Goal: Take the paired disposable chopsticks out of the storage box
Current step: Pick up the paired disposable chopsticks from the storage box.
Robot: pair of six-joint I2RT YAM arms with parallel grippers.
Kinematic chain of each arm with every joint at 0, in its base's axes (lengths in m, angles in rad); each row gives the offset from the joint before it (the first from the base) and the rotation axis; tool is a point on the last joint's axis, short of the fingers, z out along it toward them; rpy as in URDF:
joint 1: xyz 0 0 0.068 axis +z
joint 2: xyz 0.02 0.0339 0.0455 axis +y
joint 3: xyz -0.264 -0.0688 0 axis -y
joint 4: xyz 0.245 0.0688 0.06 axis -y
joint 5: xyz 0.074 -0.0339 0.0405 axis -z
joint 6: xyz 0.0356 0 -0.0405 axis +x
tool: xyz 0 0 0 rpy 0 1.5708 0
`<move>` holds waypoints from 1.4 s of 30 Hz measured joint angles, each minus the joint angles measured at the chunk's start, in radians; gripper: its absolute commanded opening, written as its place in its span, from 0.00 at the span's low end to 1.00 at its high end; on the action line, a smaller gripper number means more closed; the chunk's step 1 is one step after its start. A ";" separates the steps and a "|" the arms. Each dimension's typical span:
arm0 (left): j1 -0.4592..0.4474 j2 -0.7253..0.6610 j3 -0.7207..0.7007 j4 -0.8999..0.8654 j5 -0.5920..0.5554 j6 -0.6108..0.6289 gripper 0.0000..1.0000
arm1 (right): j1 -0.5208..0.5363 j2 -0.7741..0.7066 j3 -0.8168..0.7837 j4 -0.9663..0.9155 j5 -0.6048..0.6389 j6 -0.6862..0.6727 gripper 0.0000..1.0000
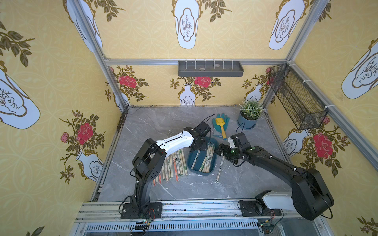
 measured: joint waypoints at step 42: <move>-0.014 0.030 -0.049 0.052 0.023 0.019 0.00 | 0.002 0.001 0.015 -0.002 0.000 -0.003 0.97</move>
